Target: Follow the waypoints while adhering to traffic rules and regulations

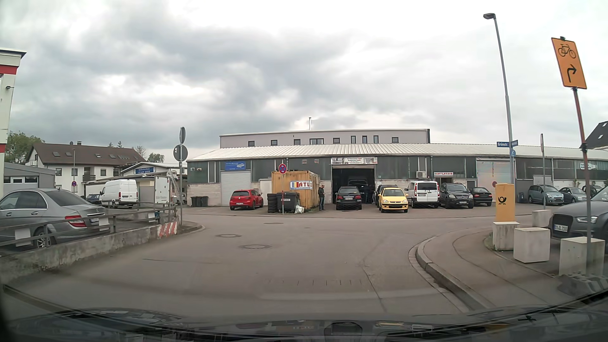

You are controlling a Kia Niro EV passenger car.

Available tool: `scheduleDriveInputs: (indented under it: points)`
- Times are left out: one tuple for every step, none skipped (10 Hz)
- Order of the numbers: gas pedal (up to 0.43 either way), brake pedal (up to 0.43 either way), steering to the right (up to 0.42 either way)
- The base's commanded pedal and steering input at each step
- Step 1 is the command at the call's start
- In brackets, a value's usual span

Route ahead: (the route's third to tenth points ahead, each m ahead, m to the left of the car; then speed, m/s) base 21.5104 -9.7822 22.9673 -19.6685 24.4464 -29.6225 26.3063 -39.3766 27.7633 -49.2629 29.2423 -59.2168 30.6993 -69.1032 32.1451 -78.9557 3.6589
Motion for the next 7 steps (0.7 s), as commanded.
scheduleDriveInputs:
  points:
    - [0.000,0.000,0.000]
    - [0.000,0.000,0.000]
    - [0.000,0.000,0.000]
    - [0.000,0.000,0.003]
    - [0.000,0.000,0.008]
    - [0.000,0.000,0.010]
    - [0.000,0.000,0.011]
